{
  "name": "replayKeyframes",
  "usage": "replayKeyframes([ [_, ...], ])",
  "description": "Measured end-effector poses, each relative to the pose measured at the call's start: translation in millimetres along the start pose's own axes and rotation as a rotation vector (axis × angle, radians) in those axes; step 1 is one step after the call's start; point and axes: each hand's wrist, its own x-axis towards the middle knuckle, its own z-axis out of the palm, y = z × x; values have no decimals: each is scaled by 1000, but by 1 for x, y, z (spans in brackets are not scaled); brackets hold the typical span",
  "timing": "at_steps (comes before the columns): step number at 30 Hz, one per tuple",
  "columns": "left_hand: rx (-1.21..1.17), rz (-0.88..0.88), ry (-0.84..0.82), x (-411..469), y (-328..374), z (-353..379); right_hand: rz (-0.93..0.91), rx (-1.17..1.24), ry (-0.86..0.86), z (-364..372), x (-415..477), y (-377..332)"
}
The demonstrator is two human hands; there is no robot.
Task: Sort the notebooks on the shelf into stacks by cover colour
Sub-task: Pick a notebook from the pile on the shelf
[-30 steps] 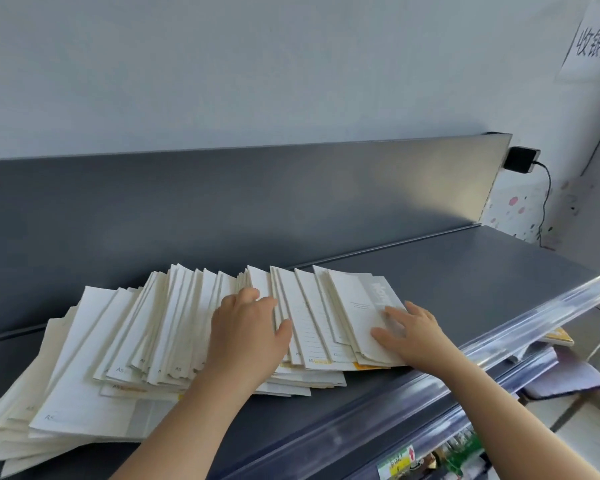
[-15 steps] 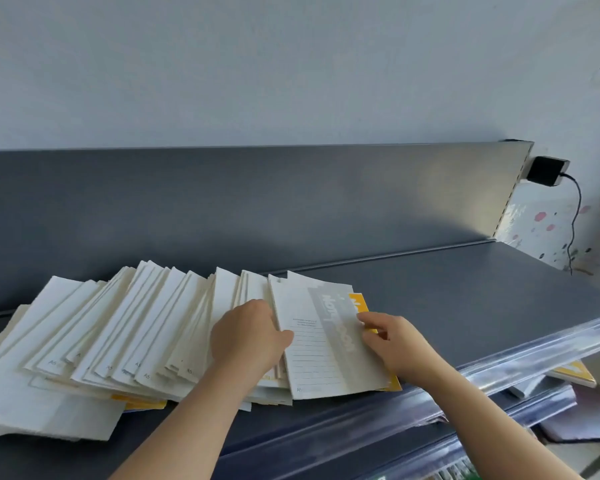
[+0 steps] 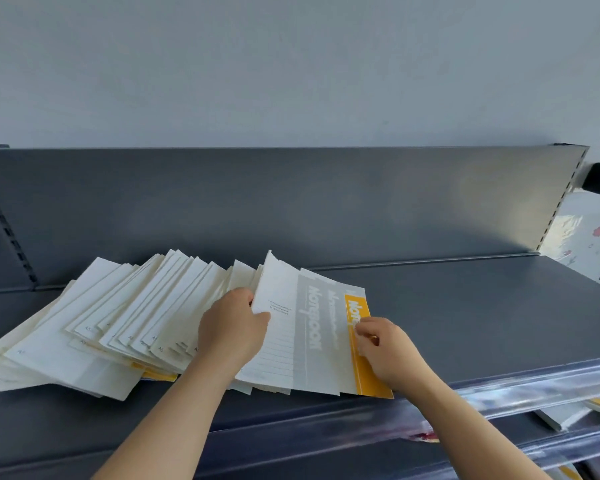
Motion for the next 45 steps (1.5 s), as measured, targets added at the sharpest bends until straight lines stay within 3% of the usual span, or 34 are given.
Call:
replayKeyframes([
  [6,-152,-1,8,-7,-6,2,32,183,-109,4,-1,-20],
  [11,-362,27,-49,-13,-13,-8,19,420,-83,8,-7,-37],
  [18,-530,-95,172,-24,-31,-35,-142,578,-69,15,-12,-77],
  [27,-541,-145,122,-48,-102,-91,-246,656,-110,65,-13,-142],
  [45,-408,-225,379,-96,-324,-278,-402,642,-265,254,-78,-374],
])
